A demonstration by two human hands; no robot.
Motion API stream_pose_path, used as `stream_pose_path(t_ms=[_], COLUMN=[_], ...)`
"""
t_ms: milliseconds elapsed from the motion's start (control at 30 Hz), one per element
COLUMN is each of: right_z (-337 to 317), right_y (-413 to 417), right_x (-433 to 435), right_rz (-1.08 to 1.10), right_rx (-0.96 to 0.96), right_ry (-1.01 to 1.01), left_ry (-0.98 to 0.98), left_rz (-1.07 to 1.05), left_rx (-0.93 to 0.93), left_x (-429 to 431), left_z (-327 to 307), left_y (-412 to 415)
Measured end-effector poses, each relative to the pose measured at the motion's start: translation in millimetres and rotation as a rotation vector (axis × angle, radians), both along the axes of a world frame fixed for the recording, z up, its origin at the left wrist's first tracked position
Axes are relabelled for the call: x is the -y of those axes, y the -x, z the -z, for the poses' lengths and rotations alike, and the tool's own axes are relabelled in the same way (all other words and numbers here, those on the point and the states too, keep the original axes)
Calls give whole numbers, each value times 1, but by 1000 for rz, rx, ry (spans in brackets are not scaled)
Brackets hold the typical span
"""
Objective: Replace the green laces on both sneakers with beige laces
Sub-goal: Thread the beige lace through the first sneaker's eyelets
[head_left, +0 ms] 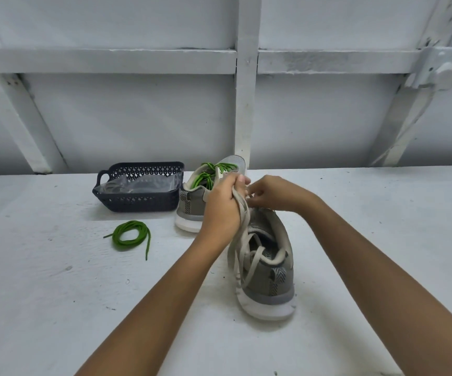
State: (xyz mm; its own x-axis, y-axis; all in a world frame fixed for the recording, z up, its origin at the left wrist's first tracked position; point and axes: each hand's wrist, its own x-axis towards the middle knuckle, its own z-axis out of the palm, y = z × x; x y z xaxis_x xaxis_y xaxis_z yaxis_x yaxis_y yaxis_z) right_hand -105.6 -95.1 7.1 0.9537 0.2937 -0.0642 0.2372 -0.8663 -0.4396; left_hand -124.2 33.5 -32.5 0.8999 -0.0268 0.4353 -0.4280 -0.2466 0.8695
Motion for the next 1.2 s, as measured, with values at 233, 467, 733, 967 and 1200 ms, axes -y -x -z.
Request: stream_pose_path(t_ms=[233, 467, 733, 967, 1200], right_z=[10, 10, -14, -13, -10], right_y=[-4, -14, -8, -2, 3], right_x=[-2, -3, -6, -9, -10], right_rz=[124, 64, -21, -75, -85], right_rx=[97, 196, 184, 164, 131], right_ry=[-163, -306, -717, -790, -897], left_ry=[-158, -473, -531, -587, -567], left_rz=[41, 14, 5, 13, 28], left_rx=[-201, -293, -354, -414, -429], left_x=[10, 12, 14, 18, 18], left_z=[31, 41, 57, 48, 42], left_y=[4, -10, -22, -19, -14])
